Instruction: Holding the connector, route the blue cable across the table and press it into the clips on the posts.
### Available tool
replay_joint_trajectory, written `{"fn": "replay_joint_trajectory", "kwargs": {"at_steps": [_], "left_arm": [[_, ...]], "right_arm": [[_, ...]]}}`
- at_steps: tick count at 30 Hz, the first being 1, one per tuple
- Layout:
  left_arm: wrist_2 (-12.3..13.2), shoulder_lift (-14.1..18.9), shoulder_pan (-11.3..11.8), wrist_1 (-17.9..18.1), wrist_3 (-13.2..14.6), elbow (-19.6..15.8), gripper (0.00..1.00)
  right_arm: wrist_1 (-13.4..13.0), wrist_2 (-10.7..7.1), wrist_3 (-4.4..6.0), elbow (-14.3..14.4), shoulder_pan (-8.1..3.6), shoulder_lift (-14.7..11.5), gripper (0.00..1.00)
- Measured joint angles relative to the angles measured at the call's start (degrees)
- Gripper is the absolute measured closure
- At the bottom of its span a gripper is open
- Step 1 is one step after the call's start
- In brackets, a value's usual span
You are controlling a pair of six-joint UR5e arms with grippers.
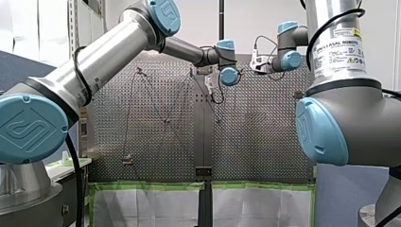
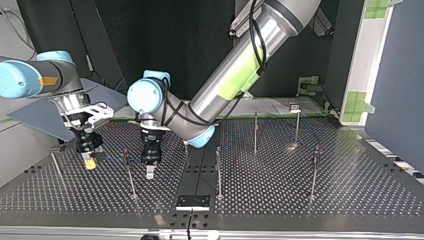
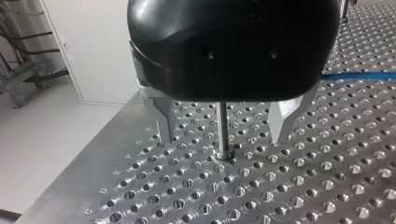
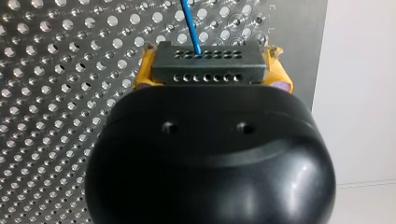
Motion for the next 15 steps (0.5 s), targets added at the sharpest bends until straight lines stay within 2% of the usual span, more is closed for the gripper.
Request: {"fn": "replay_joint_trajectory", "kwargs": {"at_steps": [6, 15], "left_arm": [[-0.20, -0.21, -0.19, -0.19, -0.19, -0.21, 0.00], [-4.04, -4.00, -3.15, -4.05, -2.12, -3.69, 0.00]], "right_arm": [[0.00, 0.00, 0.00, 0.00, -0.01, 0.00, 1.00], [0.00, 0.00, 0.00, 0.00, -0.01, 0.00, 1.00]]}}
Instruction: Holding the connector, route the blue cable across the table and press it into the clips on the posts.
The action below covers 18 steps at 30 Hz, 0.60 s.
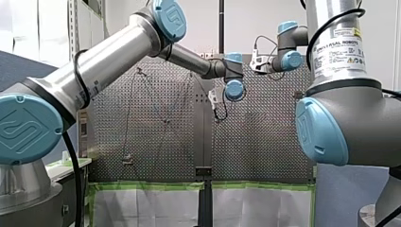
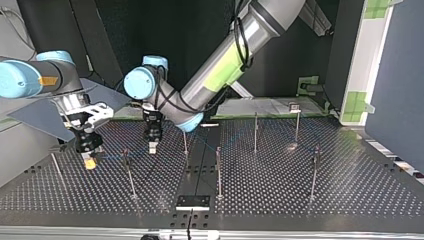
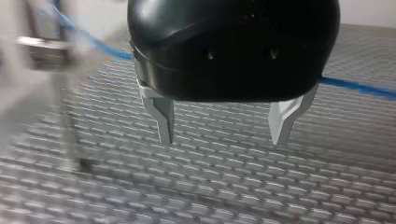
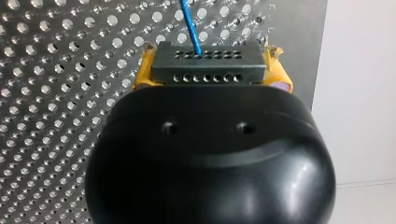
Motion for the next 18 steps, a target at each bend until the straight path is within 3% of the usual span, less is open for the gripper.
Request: {"fn": "replay_joint_trajectory", "kwargs": {"at_steps": [5, 18], "left_arm": [[-1.53, -1.06, -0.25, -1.72, -0.07, -0.56, 0.00], [-2.01, -0.96, 0.00, -1.72, -0.38, -0.93, 0.00]], "right_arm": [[0.00, 0.00, 0.00, 0.00, 0.00, 0.00, 1.00], [0.00, 0.00, 0.00, 0.00, 0.00, 0.00, 1.00]]}}
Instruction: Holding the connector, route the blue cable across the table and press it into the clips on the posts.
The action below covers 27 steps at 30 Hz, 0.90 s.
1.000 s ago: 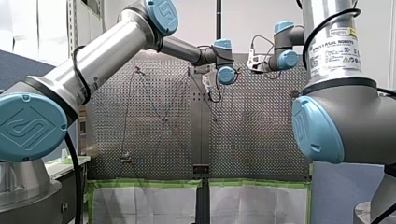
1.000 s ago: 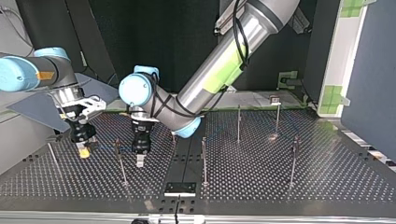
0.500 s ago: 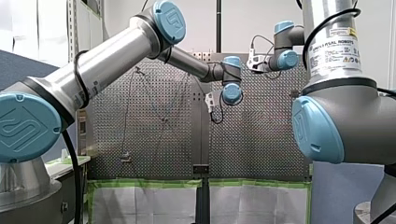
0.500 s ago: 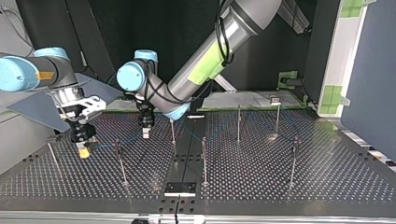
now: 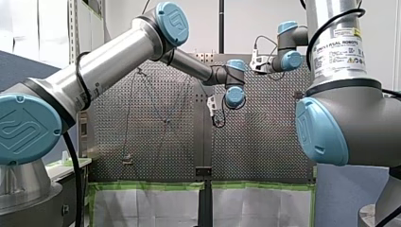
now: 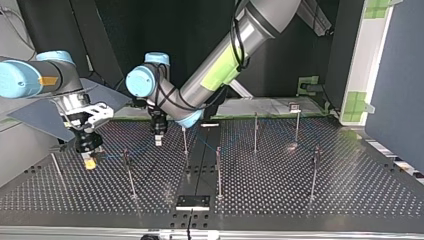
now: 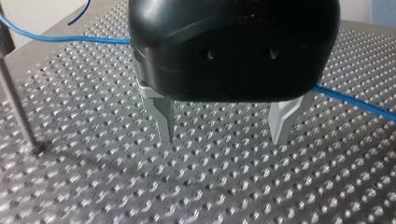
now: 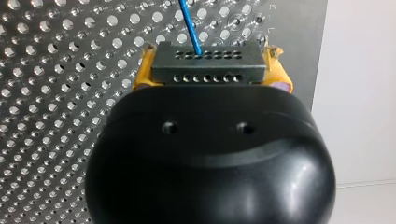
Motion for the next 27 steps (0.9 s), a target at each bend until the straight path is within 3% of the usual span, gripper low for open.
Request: {"fn": "replay_joint_trajectory", "kwargs": {"at_steps": [6, 13, 24, 27], "left_arm": [[0.64, 2.23, 1.71, 2.32, -2.25, -2.29, 0.00], [4.18, 5.12, 3.73, 3.64, -5.94, -4.14, 0.00], [10.21, 6.19, 0.18, 2.17, -11.98, -5.81, 0.00], [11.68, 7.26, 0.32, 3.02, -13.44, -7.13, 0.00]], "right_arm": [[0.00, 0.00, 0.00, 0.00, 0.00, 0.00, 1.00], [0.00, 0.00, 0.00, 0.00, 0.00, 0.00, 1.00], [0.00, 0.00, 0.00, 0.00, 0.00, 0.00, 1.00], [0.00, 0.00, 0.00, 0.00, 0.00, 0.00, 1.00]]}}
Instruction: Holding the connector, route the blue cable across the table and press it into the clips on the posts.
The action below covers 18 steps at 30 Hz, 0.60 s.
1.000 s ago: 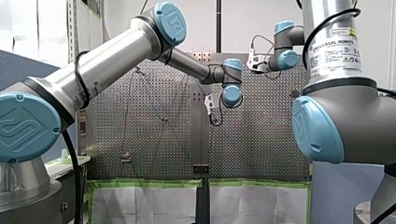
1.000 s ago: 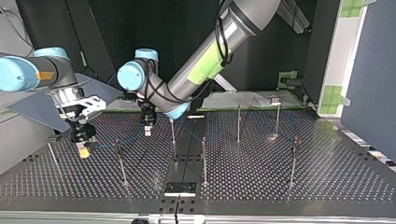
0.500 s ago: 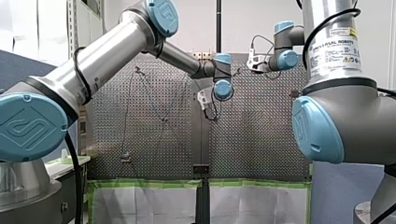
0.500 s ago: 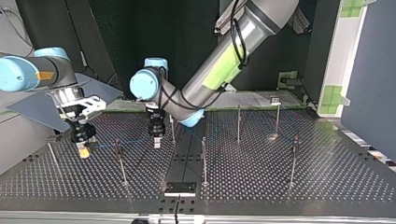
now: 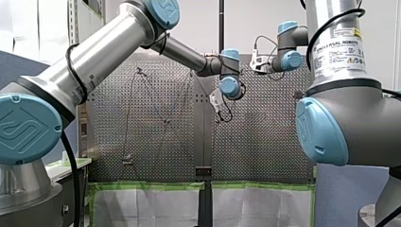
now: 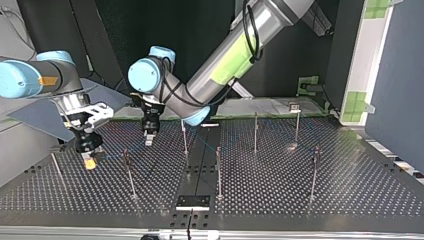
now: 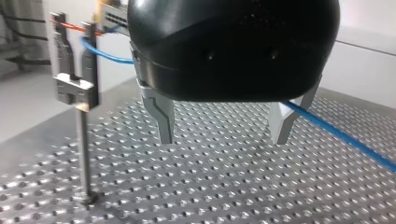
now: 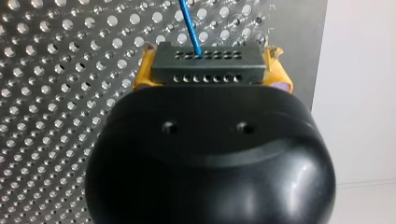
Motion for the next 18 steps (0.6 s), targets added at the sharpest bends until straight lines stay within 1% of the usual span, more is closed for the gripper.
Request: {"fn": "replay_joint_trajectory", "kwargs": {"at_steps": [7, 10, 14, 18], "left_arm": [[3.40, 3.26, 2.76, 3.20, -3.40, -3.36, 0.00], [4.77, 4.62, 3.22, 4.58, -4.54, -4.74, 0.00], [6.44, 6.68, 2.60, 5.82, -4.75, -6.79, 0.00], [7.55, 8.84, 1.02, 5.58, -4.54, -8.95, 0.00]], "right_arm": [[0.00, 0.00, 0.00, 0.00, 0.00, 0.00, 1.00], [0.00, 0.00, 0.00, 0.00, 0.00, 0.00, 1.00], [0.00, 0.00, 0.00, 0.01, 0.00, 0.00, 1.00], [0.00, 0.00, 0.00, 0.00, 0.00, 0.00, 1.00]]}}
